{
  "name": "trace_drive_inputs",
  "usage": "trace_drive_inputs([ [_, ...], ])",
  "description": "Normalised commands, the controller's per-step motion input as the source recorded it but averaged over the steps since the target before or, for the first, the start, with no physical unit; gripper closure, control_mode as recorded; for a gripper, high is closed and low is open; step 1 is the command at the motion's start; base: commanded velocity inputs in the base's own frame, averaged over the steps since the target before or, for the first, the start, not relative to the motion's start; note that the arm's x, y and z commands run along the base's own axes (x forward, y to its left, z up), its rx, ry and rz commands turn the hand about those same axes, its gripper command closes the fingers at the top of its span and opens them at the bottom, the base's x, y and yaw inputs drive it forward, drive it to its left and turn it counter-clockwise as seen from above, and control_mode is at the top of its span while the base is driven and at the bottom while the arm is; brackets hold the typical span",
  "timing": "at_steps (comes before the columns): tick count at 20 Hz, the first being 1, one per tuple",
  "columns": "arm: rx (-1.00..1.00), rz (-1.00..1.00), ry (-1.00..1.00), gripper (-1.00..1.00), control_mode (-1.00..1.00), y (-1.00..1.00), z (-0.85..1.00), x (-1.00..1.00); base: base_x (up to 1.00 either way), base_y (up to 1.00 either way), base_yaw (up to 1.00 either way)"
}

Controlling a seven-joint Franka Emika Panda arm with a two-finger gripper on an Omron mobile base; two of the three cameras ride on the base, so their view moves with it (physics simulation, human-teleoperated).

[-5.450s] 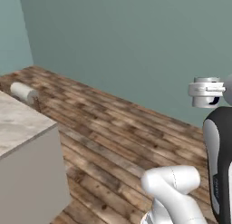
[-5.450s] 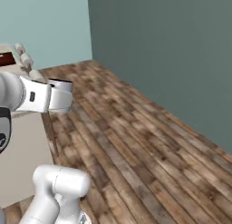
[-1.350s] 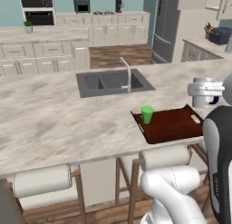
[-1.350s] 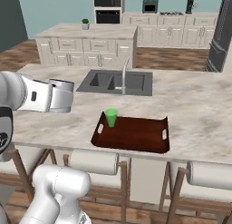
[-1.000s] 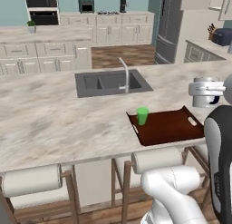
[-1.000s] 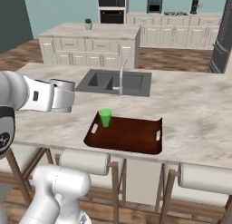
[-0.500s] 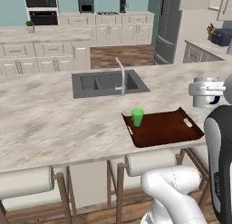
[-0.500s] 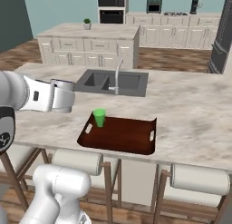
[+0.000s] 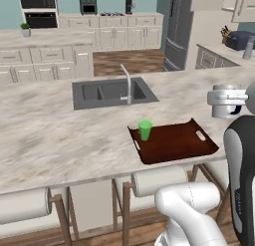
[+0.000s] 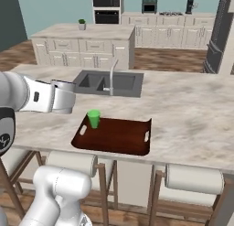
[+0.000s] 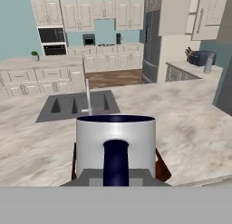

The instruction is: There is a tray on the dining counter. Grab the cup, mug, and pitcher and place them on the tray. The pitcher may be placed next to the tray if it cannot fit the tray.

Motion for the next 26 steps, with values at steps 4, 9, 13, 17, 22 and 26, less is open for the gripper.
trace_drive_inputs([
  [4,0.0,0.0,0.0,1.0,1.0,0.0,0.0,0.0,0.32,-0.18,-0.05],
  [9,0.0,0.0,0.0,1.0,1.0,0.0,0.0,0.0,0.55,-0.11,0.0],
  [13,0.0,0.0,0.0,1.0,1.0,0.0,0.0,0.0,0.5,-0.04,0.0],
  [17,0.0,0.0,0.0,1.0,1.0,0.0,0.0,0.0,0.38,-0.13,0.0],
  [22,0.0,0.12,0.01,1.0,-1.0,-0.26,-0.18,0.44,0.0,0.0,0.0],
  [26,0.0,0.28,0.03,1.0,-1.0,-0.22,-0.38,0.42,0.0,0.0,0.0],
])
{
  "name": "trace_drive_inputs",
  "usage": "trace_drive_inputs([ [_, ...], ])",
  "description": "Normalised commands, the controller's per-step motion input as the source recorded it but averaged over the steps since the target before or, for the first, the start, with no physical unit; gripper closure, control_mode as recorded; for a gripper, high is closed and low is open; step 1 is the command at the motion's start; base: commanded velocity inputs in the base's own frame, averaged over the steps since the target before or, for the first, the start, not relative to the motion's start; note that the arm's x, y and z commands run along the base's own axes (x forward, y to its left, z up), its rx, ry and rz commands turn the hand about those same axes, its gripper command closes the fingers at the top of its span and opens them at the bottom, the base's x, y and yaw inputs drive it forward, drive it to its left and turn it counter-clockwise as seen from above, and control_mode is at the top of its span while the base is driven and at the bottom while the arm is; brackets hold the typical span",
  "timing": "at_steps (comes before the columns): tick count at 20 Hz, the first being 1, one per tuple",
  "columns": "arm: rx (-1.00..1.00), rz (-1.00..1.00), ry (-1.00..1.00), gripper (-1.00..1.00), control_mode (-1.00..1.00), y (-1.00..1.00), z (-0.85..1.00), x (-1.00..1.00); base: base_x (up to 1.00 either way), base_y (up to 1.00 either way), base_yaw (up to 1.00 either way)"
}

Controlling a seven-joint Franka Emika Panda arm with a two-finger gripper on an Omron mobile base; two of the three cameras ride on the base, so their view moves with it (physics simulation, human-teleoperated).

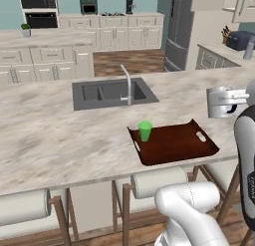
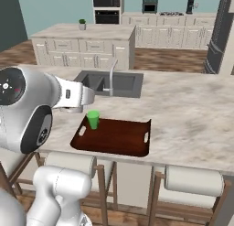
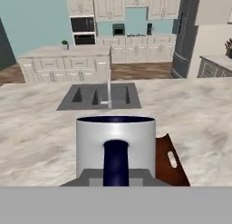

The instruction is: There is a tray on the dining counter. Grab the cup, mug, and pitcher and place them on the tray. The pitcher may be placed next to the tray if it cannot fit the tray.

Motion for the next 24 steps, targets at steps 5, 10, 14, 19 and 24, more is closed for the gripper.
trace_drive_inputs([
  [5,0.0,0.29,0.01,1.0,-1.0,-0.08,-0.56,0.25,0.0,0.0,0.0],
  [10,-0.02,0.21,0.0,1.0,-1.0,0.01,-0.58,0.39,0.0,0.0,0.0],
  [14,0.0,0.15,-0.01,1.0,-1.0,0.0,-0.44,0.5,0.0,0.0,0.0],
  [19,0.0,0.17,0.0,1.0,-1.0,0.0,-0.33,0.44,0.0,0.0,0.0],
  [24,0.0,0.17,0.0,1.0,-1.0,0.0,-0.31,0.39,0.0,0.0,0.0],
])
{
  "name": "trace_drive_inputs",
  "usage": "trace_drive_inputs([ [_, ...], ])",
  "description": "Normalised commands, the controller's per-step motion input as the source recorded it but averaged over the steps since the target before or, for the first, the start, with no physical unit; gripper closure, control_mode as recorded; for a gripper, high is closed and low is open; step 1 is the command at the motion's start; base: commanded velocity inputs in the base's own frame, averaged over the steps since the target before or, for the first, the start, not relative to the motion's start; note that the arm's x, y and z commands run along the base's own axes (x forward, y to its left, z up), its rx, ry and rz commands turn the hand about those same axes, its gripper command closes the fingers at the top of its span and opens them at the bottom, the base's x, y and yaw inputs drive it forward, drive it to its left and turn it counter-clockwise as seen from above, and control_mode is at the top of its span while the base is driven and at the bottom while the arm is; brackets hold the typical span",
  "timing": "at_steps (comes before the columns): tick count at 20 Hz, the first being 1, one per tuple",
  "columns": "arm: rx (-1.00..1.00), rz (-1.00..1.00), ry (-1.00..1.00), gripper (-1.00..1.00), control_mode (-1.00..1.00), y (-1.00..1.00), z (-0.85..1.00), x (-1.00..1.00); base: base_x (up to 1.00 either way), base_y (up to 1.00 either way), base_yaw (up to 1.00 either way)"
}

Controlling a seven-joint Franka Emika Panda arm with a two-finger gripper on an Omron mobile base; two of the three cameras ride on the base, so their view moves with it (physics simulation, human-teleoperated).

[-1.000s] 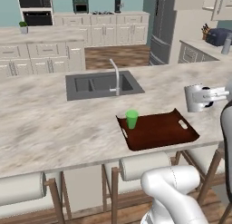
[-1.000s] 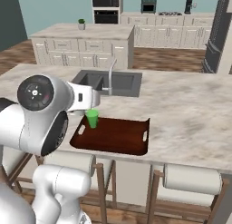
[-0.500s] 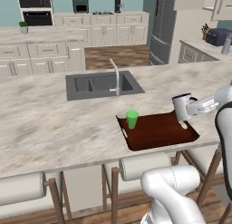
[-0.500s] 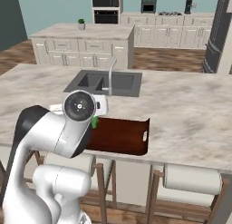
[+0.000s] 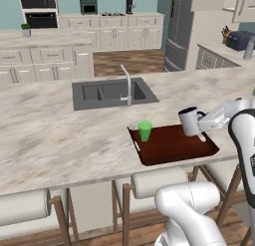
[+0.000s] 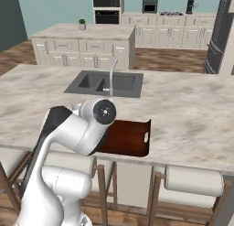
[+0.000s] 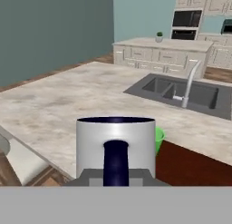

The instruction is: There is a tray on the dining counter. Grab the cup, mug, and pitcher and place them on the tray. The pitcher may be placed next to the tray if it cannot fit the tray.

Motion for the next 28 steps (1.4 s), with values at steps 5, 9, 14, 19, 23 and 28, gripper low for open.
trace_drive_inputs([
  [5,0.0,0.12,0.0,1.0,-1.0,0.0,-0.17,0.14,0.0,0.0,0.0],
  [9,0.0,0.09,0.0,1.0,-1.0,0.0,-0.27,0.09,0.0,0.0,0.0],
  [14,0.01,0.09,0.0,1.0,-1.0,-0.01,-0.28,0.06,0.0,0.0,0.0],
  [19,0.08,0.09,0.0,1.0,-1.0,-0.13,-0.18,0.05,0.0,0.0,0.0],
  [23,0.08,0.08,0.0,1.0,-1.0,-0.08,-0.1,0.19,0.0,0.0,0.0],
  [28,0.08,0.03,-0.02,1.0,-1.0,-0.02,-0.14,0.21,0.0,0.0,0.0],
])
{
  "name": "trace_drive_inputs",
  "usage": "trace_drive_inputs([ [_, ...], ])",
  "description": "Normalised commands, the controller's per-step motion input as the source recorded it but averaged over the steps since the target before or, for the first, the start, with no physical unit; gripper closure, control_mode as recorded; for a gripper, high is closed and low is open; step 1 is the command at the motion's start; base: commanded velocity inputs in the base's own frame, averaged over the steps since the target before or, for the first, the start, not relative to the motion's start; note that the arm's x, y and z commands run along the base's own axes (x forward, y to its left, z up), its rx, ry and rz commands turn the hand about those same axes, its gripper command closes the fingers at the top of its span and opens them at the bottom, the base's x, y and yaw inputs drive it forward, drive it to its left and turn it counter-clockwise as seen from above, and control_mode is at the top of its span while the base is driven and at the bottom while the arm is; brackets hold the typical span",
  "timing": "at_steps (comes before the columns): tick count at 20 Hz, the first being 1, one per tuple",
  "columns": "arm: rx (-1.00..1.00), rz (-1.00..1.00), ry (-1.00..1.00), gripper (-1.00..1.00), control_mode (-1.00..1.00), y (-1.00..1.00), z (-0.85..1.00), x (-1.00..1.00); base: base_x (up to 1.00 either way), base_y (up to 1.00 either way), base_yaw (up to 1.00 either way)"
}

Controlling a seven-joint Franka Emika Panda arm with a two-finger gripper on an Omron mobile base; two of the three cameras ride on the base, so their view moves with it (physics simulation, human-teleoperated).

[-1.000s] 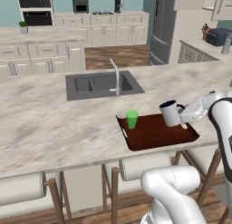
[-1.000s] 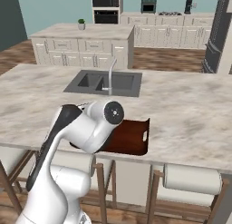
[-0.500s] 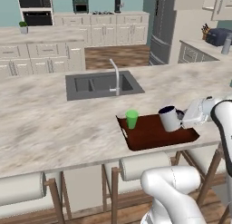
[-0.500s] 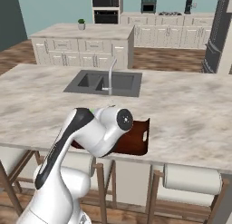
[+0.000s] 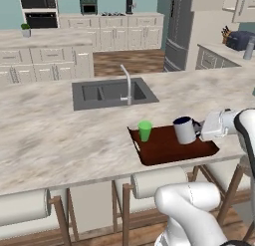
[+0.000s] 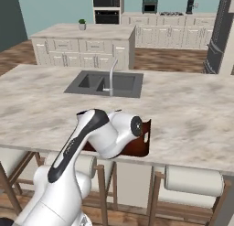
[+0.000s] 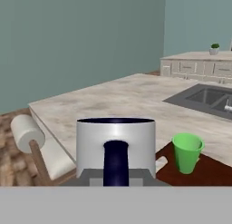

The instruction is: There is a tray on the dining counter. Grab the cup, mug, and pitcher and place them on the tray. The pitcher may be placed next to the tray if it cannot fit the tray.

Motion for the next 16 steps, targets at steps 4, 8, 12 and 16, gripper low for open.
trace_drive_inputs([
  [4,0.02,0.02,-0.03,1.0,-1.0,0.0,-0.24,0.15,0.0,0.0,0.0],
  [8,0.0,0.01,-0.04,1.0,-1.0,0.0,-0.37,0.23,0.0,0.0,0.0],
  [12,0.0,0.0,-0.03,1.0,-1.0,0.0,-0.41,0.29,0.0,0.0,0.0],
  [16,0.0,0.01,-0.03,1.0,-1.0,0.03,-0.36,0.17,0.0,0.0,0.0],
])
